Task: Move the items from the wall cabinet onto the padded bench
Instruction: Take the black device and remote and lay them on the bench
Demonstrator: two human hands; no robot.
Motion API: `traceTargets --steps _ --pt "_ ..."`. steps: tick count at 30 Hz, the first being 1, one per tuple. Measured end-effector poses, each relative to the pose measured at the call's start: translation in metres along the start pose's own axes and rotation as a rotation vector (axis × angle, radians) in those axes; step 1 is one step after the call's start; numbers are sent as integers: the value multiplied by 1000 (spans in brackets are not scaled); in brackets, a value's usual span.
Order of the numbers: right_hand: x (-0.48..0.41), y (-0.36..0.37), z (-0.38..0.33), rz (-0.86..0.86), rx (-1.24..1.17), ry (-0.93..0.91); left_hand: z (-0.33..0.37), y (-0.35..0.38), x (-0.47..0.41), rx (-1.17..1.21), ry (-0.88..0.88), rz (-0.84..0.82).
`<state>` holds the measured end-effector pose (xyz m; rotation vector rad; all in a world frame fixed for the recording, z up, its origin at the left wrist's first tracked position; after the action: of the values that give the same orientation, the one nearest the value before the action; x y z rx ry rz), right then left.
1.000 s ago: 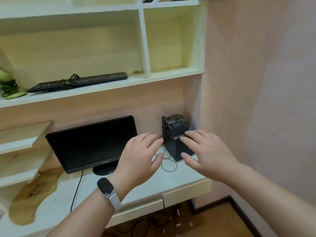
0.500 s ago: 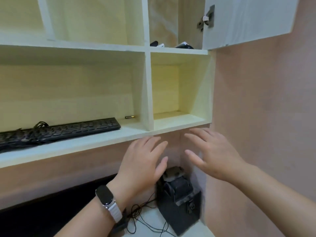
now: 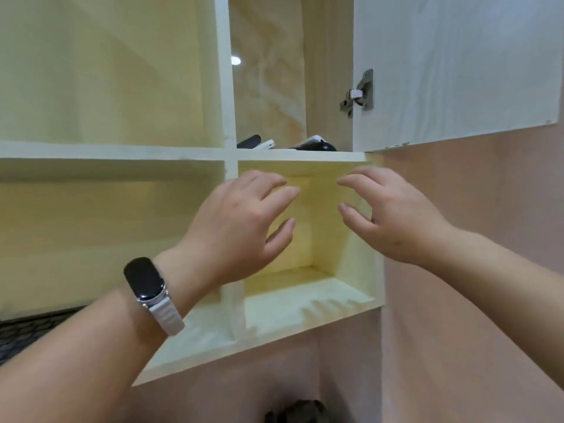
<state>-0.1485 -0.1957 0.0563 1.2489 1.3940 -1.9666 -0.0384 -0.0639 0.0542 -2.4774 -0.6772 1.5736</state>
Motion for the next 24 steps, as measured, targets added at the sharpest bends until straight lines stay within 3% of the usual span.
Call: traceTargets --steps 7,12,17,24 --pt "-95 -6 24 -32 -116 -60 -25 2 -99 -155 40 -79" --pt "-148 18 35 -220 -85 -44 -56 31 -145 -333 -119 -409" --pt "-173 46 34 -455 216 -109 -87 68 -146 -510 -256 -844" --pt "-176 52 27 -527 339 -171 -107 90 -135 -594 -376 -1058"
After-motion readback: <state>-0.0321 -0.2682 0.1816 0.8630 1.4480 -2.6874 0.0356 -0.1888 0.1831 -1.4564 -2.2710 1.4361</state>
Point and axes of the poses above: each hand's wrist, its own x-axis away from the middle knuckle, its own y-axis out of the palm, z = x × y, the point moved 9 cm from there along -x, towards the middle knuckle, and after that the axes turned 1 degree about -y, right-handed, at the moved point
